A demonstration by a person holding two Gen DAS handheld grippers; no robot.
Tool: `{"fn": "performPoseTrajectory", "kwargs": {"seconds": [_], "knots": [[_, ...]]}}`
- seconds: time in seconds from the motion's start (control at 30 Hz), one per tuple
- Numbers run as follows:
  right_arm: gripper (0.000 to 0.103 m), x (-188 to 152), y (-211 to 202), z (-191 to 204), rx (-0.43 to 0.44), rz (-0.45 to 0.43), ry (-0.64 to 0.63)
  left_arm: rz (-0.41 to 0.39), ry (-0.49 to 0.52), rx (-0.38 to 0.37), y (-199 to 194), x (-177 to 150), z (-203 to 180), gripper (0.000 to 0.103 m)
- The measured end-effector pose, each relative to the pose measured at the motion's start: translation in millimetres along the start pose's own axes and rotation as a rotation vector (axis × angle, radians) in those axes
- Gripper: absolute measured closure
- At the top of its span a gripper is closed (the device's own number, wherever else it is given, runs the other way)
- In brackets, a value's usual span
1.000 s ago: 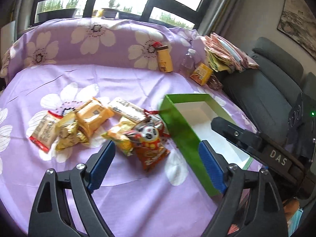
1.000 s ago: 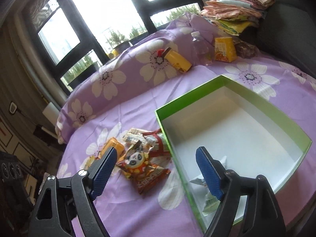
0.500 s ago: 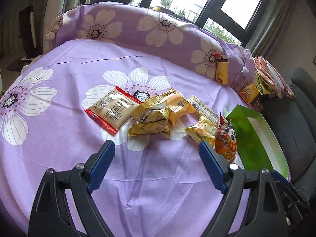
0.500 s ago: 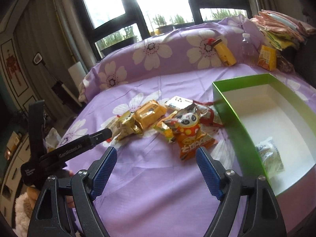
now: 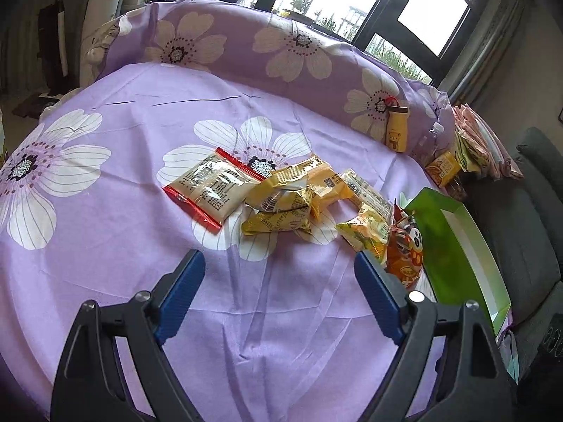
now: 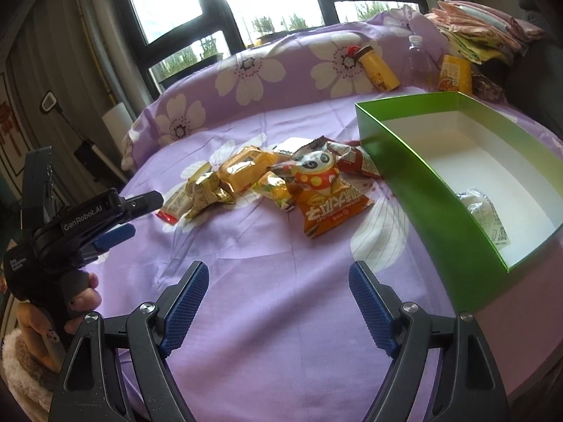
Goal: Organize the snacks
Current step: 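Withdraw the right gripper and move it back toward the snack pile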
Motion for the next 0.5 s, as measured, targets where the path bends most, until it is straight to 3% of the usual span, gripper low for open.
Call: {"fn": "performPoseTrajectory", "kwargs": {"seconds": [0.17,0.33,0.5], "knots": [[0.021,-1,4,-2,0.001,0.0,0.01,-0.009,-0.008,-0.047,8,-1,4,0.016],[0.021,-8,7,-12,-0.001,0.019,0.031,0.025,-0.048,-0.04,22,-4,8,0.018],[0.021,-5,11,-16,-0.014,0.018,0.041,0.039,0.008,-0.019,25,-8,1,0.018]]}}
Point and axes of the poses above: each gripper's, at about its wrist camera, not at the fingertips, and y roughly the way its jaws point, z to its left, x to its top, the point moved 8 cm from there along y, roughly the way its jaws point, and after that the axes turned 8 degrees about -x, right-handed, at the moved point
